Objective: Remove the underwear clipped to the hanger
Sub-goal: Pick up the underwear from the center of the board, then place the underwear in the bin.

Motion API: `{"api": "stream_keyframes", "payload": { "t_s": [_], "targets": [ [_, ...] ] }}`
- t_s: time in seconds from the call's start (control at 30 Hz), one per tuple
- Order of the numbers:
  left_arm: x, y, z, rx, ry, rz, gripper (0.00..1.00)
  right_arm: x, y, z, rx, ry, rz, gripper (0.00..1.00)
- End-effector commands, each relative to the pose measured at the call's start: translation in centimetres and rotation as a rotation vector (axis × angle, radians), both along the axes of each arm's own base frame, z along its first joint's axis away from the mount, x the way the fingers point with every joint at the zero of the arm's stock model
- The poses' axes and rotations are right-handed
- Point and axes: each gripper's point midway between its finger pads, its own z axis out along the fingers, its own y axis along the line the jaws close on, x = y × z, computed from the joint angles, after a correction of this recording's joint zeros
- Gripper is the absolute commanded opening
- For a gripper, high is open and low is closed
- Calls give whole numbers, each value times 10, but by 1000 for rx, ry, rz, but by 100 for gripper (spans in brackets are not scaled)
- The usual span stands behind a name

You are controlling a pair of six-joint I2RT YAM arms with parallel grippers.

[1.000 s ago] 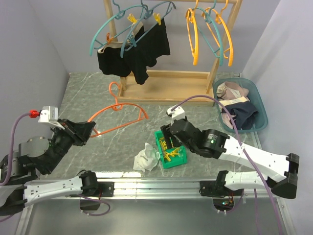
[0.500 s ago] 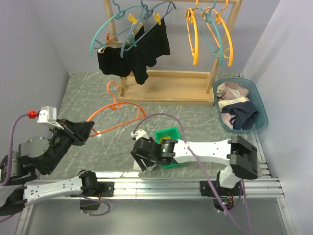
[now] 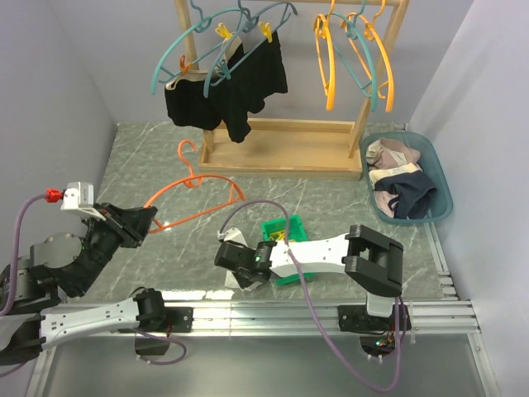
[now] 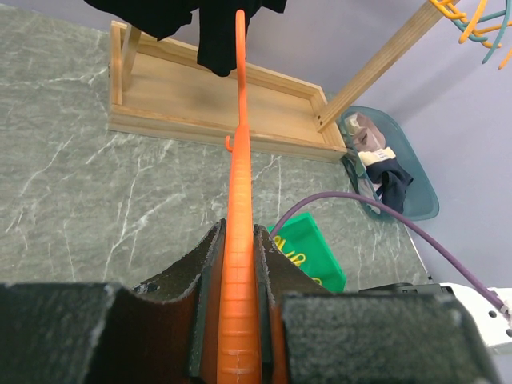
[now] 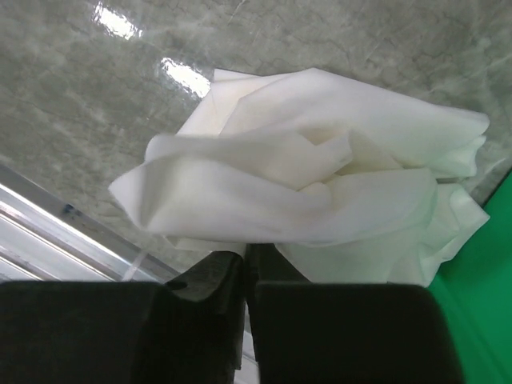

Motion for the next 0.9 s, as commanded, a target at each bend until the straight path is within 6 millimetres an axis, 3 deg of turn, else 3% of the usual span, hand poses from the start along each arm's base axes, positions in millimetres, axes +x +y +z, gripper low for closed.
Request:
{"api": "stream_keyframes", "payload": {
  "t_s": [0.0,0.1,0.17,0.2,0.3,0.4,0.43,0.47,0.53,0.63,0.77,0.87],
  "targets": [
    [0,4,11,-49,-21,7,1,4,7,11,49,-14,-22,3],
    [-1,-1,10,-44,-20,-12,1,14,7,37,76,-73,-24,0],
    [-2,-3,12,-42,-18,-21,1,28,3,90,167,-166,-49,0],
    [-2,-4,13,-42,-19,-26,1,38,-5,131,250,-222,-88,0],
    [-4,-12,20,-50,-33,-68,1,73,-48,199,348,-343,-227,0],
    [-6,-28,25,-33,-47,-124,1,105,-97,224,338,-416,-357,0],
    [-6,-33,30,-39,-57,-140,1,126,-126,225,295,-443,-438,0],
    [-5,-42,30,-15,-55,-155,1,133,-141,228,275,-464,-479,0],
    [-6,-54,39,0,-72,-196,1,157,-189,240,229,-535,-626,0],
    [-4,-78,45,54,-89,-251,1,178,-256,260,185,-632,-837,0],
    [5,-107,55,108,-117,-283,1,196,-316,270,145,-690,-1018,0],
    [10,-122,68,138,-155,-296,1,210,-338,275,127,-724,-1089,0]
  ]
}}
